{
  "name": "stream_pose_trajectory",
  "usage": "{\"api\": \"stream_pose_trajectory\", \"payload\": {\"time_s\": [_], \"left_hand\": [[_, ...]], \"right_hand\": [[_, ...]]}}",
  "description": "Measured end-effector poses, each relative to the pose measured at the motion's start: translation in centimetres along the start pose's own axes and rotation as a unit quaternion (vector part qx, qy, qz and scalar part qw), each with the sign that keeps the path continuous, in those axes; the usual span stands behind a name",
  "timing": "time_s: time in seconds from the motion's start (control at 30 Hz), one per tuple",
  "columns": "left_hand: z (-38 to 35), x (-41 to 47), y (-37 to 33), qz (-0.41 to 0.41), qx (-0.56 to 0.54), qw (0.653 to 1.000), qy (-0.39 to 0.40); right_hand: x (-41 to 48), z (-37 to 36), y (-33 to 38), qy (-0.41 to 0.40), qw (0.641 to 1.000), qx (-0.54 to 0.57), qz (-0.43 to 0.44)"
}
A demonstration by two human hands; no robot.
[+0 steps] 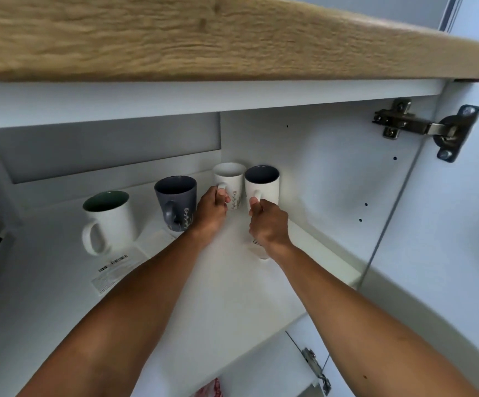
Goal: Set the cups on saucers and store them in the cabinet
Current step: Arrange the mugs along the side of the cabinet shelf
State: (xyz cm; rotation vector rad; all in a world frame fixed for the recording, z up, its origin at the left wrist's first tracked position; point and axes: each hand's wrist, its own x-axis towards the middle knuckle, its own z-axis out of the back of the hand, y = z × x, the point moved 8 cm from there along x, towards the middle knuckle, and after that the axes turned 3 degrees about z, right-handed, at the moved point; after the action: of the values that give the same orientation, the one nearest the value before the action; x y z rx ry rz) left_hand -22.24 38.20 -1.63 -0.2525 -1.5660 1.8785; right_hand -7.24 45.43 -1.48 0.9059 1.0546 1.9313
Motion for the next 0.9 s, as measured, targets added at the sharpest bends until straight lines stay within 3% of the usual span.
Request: {"api": "stream_pose_trajectory", "payload": {"time_s": [0.27, 0.43, 0.57, 0.9], "left_hand": [[-0.4, 1.8, -0.8, 0.001, 0.022, 1.000, 0.013], [0.2, 2.6, -1.6, -0.005, 0.142, 0.990, -0.025], [0.7, 2.4, -1.6, 0.021, 0.126, 0.989, -0.074], [0.5, 1.4, -1.5, 0.021, 0.154, 0.985, -0.070]], "right_hand": [[0.3, -0.1, 0.0, -0.007, 0.999, -0.041, -0.007], [0.6, -0.3, -0.4, -0.017, 0.999, -0.028, -0.019], [1.0, -0.5, -0.5, -0.016, 0.999, -0.030, -0.010], [0.5, -1.0, -0.2, 0.113, 0.990, -0.080, 0.006]]}}
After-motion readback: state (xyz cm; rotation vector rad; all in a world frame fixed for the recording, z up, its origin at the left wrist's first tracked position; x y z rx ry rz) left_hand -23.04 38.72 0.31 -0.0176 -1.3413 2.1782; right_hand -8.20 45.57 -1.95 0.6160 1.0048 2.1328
